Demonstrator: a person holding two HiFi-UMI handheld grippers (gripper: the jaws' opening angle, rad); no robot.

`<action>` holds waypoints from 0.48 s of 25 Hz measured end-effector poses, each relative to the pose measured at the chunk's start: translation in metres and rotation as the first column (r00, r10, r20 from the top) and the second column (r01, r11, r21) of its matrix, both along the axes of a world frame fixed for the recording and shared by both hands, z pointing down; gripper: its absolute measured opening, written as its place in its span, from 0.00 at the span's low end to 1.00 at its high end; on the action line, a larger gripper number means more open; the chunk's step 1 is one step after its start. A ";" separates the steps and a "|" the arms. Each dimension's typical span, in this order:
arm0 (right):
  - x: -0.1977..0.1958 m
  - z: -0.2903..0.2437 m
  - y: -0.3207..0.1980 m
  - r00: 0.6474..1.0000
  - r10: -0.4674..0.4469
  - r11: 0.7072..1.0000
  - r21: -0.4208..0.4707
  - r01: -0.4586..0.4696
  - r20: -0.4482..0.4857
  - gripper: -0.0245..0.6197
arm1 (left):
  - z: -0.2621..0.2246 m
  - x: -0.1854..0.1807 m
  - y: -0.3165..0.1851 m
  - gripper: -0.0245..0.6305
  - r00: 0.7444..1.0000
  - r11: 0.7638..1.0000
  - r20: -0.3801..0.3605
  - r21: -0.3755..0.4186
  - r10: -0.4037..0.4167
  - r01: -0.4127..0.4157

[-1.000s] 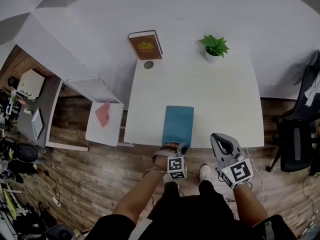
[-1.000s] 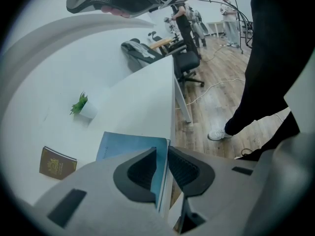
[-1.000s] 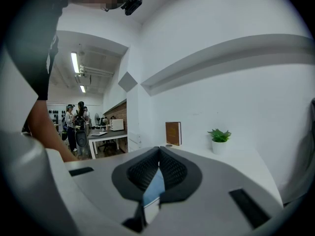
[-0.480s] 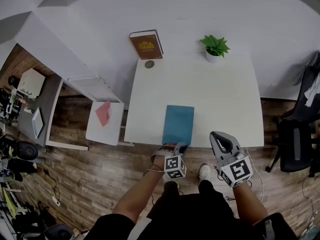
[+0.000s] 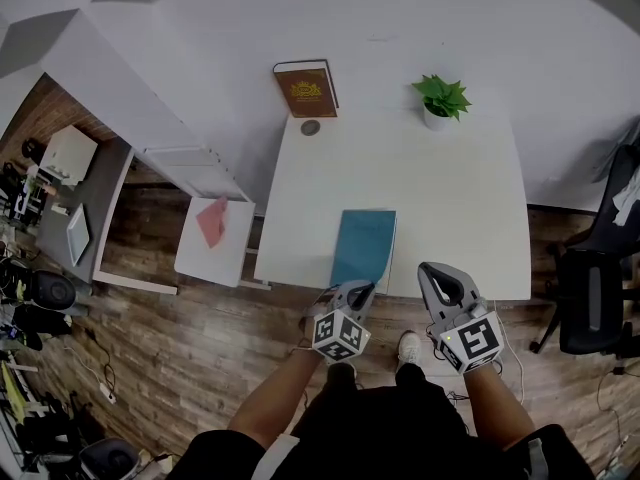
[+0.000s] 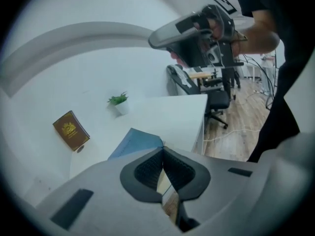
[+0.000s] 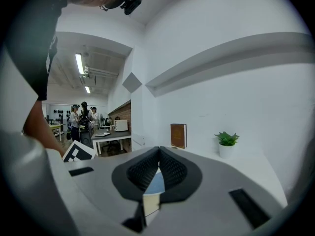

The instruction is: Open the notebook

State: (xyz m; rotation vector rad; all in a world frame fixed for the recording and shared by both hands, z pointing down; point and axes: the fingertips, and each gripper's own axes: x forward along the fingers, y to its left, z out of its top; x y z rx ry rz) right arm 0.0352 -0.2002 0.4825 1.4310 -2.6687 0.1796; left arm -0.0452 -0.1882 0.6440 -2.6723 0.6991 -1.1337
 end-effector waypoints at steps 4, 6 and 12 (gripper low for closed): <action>-0.008 -0.003 -0.003 1.000 -0.012 1.000 0.008 0.012 0.000 0.04 | -0.028 -0.011 -0.011 0.05 0.984 0.994 -0.146 -0.022 -0.105 0.103; -0.011 -0.004 -0.004 1.000 -0.019 1.000 0.011 0.019 -0.002 0.05 | -0.042 -0.019 -0.018 0.05 0.958 0.985 -0.233 -0.047 -0.170 0.163; -0.023 -0.009 -0.009 0.999 -0.047 0.999 0.018 0.047 -0.015 0.04 | -0.070 -0.053 -0.035 0.05 0.823 0.932 -0.437 -0.166 -0.362 0.322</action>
